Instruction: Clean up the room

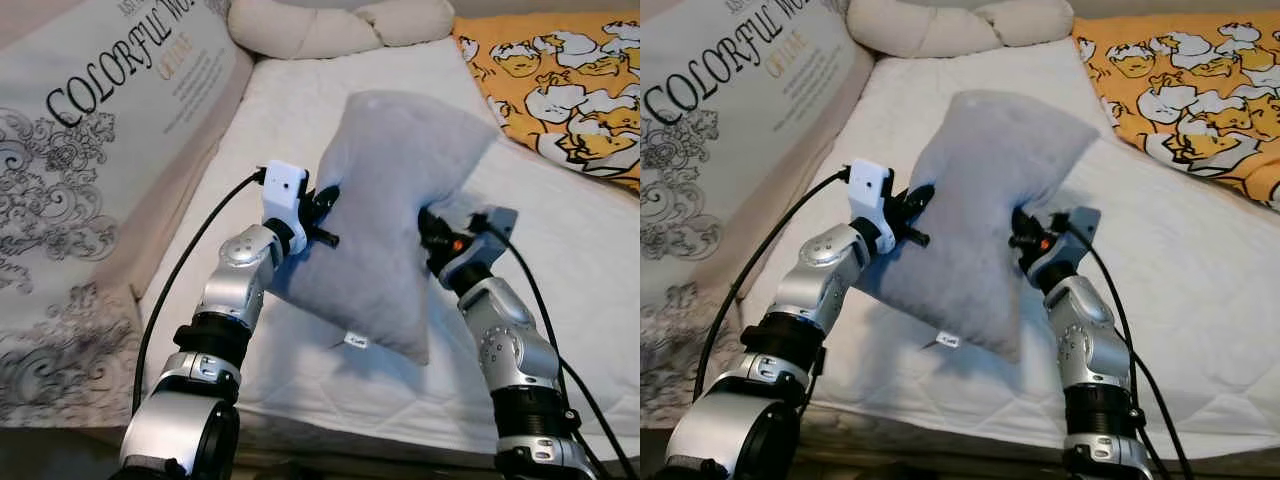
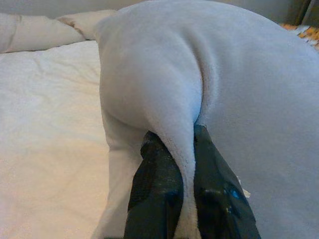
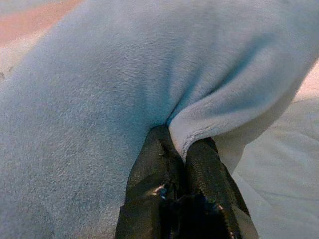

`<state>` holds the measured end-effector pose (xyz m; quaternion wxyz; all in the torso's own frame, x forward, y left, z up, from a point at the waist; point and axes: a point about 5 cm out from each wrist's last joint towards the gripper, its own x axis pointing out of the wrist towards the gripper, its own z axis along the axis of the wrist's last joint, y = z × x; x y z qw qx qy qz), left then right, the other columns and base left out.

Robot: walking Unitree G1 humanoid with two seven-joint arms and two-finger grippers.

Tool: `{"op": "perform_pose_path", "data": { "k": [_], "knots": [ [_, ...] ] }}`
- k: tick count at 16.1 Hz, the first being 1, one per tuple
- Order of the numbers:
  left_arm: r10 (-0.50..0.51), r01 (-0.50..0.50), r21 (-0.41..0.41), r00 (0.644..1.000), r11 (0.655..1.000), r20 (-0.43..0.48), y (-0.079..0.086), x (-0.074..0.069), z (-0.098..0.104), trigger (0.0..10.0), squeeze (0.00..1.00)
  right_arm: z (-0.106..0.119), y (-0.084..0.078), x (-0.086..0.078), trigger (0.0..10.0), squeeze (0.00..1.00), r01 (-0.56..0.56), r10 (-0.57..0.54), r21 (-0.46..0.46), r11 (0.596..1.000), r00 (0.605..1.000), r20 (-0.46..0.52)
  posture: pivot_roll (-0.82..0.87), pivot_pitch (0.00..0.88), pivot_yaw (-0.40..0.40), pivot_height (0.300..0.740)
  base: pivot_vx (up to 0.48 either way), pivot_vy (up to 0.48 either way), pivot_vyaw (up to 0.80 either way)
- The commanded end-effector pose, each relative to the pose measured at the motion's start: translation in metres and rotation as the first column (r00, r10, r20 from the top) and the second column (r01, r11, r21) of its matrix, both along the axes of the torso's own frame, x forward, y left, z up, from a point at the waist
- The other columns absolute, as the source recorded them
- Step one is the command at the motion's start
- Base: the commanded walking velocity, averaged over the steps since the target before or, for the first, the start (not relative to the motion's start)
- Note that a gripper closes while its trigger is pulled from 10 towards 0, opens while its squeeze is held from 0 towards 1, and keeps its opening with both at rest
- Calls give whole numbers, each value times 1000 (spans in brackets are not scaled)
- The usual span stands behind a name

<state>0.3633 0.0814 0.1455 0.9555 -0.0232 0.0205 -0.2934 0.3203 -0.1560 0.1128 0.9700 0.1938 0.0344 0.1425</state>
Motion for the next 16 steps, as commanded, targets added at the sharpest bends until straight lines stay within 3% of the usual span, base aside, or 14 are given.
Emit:
{"op": "perform_pose_path", "data": {
  "k": [1, 5, 8, 14, 16],
  "knots": [
    [14, -15, 23, 1000, 1000, 17, 4, -1, 1, 10000, 0, 11, 16, 2, 10000, 0, -57, 57, -2, 998, 998, 40, -116, 0, 154, 740, 0, 401, 0],
    [43, -43, 38, 999, 998, 2, 7, -4, -5, 10000, 0, 10, 18, 2, 10000, 0, -35, 35, -4, 999, 999, 5, -103, 0, 128, 740, 0, 412, 0],
    [62, -62, 30, 998, 998, -1, 6, -4, -5, 10000, 0, 10, 16, 2, 10000, 0, -36, 36, -10, 999, 999, -1, -96, 0, 107, 740, 0, 416, -713],
    [73, -72, 29, 997, 997, -3, 5, -4, -5, 10000, 0, 10, 14, 3, 10000, 0, -25, 25, -23, 999, 999, -22, -92, 0, 86, 740, 0, 416, 0],
    [89, -90, 31, 996, 995, 8, 5, -3, -4, 10000, 0, 10, 11, 4, 10000, 0, -11, 10, -20, 1000, 1000, -29, -92, 0, 82, 740, 0, 0, 0]
  ]
}}
